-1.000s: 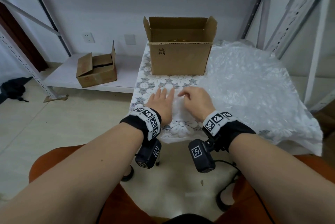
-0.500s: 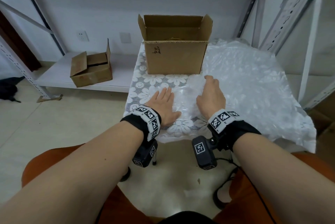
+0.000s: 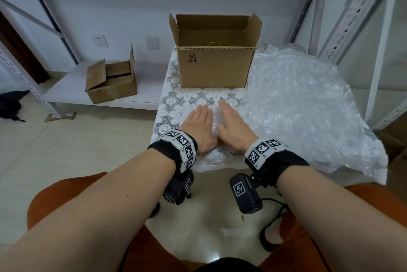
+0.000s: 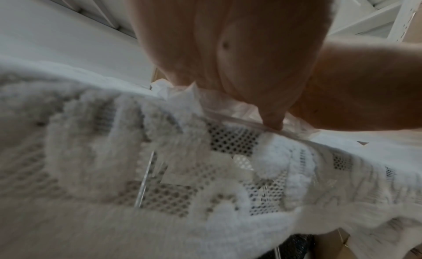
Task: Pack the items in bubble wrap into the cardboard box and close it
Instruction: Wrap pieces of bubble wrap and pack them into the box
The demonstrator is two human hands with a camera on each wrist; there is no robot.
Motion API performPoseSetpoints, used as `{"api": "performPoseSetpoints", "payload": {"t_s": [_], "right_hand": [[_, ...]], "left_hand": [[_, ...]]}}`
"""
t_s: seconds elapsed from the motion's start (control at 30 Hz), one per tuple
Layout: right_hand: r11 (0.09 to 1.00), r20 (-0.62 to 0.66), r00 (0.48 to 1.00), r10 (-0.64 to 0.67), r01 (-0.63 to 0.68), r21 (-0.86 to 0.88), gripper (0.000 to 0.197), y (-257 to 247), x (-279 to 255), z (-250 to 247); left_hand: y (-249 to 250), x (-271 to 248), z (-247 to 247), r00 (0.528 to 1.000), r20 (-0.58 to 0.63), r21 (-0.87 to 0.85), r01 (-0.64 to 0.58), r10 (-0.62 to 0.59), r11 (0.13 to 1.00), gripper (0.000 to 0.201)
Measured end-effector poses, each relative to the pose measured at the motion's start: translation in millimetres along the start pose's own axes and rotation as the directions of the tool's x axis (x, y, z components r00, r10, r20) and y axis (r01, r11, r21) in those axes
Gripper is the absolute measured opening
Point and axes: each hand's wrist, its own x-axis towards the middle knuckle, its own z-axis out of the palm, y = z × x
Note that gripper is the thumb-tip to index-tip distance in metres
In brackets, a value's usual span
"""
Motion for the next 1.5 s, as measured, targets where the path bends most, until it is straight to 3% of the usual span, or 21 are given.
{"api": "performPoseSetpoints", "payload": {"t_s": [0.1, 0.2, 0.33, 0.47, 0.5, 0.6, 0.63, 0.73, 0.8, 0.93, 1.03, 1.1, 1.17, 1.23, 1.33, 1.5], "right_hand": [[1.0, 0.018, 1.0, 0.008, -0.008, 0.003, 0.063, -5.2, 3.6, 3.1], [0.998, -0.011, 1.0, 0.015, -0.015, 0.065, 0.04, -13.2, 11.3, 9.5], [0.89, 0.097, 0.988, 0.119, -0.149, 0.43, 0.061, -19.4, 13.1, 4.1], [0.811, 0.127, 0.974, 0.189, -0.227, 0.539, 0.066, -20.6, 13.4, 4.6], [0.773, 0.135, 0.97, 0.202, -0.242, 0.587, 0.065, -19.6, 14.8, 4.5], [0.492, 0.141, 0.96, 0.241, -0.246, 0.835, 0.064, -14.5, 18.3, -3.8], [0.494, 0.092, 0.957, 0.277, -0.223, 0.84, 0.062, -13.3, 17.8, -7.7], [0.761, -0.186, 0.902, 0.389, -0.201, 0.617, 0.055, -6.4, 14.6, -14.2], [0.83, -0.262, 0.856, 0.446, -0.286, 0.479, 0.05, -0.7, 13.2, -15.5], [0.831, -0.118, 0.859, 0.499, -0.436, 0.345, 0.042, 1.6, 13.2, -22.7], [0.811, -0.053, 0.871, 0.489, -0.432, 0.394, 0.009, -4.7, 12.5, -27.0], [0.788, 0.013, 0.871, 0.491, -0.45, 0.419, 0.03, -4.4, 12.8, -25.1], [0.788, 0.035, 0.872, 0.488, -0.457, 0.412, 0.03, -6.0, 11.3, -24.0], [0.78, 0.065, 0.872, 0.484, -0.464, 0.419, 0.025, -7.2, 11.1, -22.9], [0.77, 0.112, 0.86, 0.498, -0.498, 0.399, 0.021, -11.0, 12.2, -24.2], [0.727, 0.198, 0.829, 0.522, -0.555, 0.405, 0.017, -13.1, 7.8, -26.3]], "left_hand": [[-2.2, -2.3, 3.4, 0.999, -0.04, -0.052, -0.035, 0.033, 0.998, 0.085], [-2.3, -6.2, 3.9, 0.99, -0.115, -0.144, -0.093, 0.077, 0.985, 0.093], [-2.8, -7.3, 6.6, 0.978, -0.166, -0.149, -0.149, 0.124, 0.977, 0.105], [-2.7, -6.3, 5.5, 0.977, -0.132, -0.137, -0.188, 0.17, 0.973, 0.105], [-3.0, -4.4, 5.0, 0.978, -0.119, -0.15, -0.19, 0.173, 0.97, 0.106], [-4.1, 2.5, 6.7, 0.982, -0.087, -0.138, -0.177, 0.166, 0.975, 0.106], [-4.3, 4.3, 7.4, 0.983, -0.077, -0.116, -0.174, 0.166, 0.978, 0.104], [-4.6, 6.6, 9.5, 0.984, -0.058, -0.091, -0.174, 0.17, 0.981, 0.098], [-4.8, 5.6, 11.2, 0.982, -0.073, -0.087, -0.18, 0.174, 0.98, 0.097], [-6.5, 1.3, 9.9, 0.979, -0.105, -0.097, -0.186, 0.176, 0.978, 0.097], [-8.0, -1.2, 5.8, 0.982, -0.117, -0.143, -0.166, 0.15, 0.976, 0.098], [-7.1, -3.5, 4.5, 0.984, -0.147, -0.27, -0.142, 0.105, 0.952, 0.104], [-5.6, -7.0, 2.8, 0.981, -0.188, -0.436, -0.12, 0.04, 0.892, 0.109], [-4.6, -8.8, 3.5, 0.974, -0.223, -0.494, -0.135, 0.025, 0.859, 0.115], [-3.8, -5.4, 7.4, 0.959, -0.271, -0.417, -0.2, 0.089, 0.886, 0.118], [-2.3, -5.9, 3.5, 0.972, -0.198, -0.248, -0.173, 0.125, 0.953, 0.097]]}}
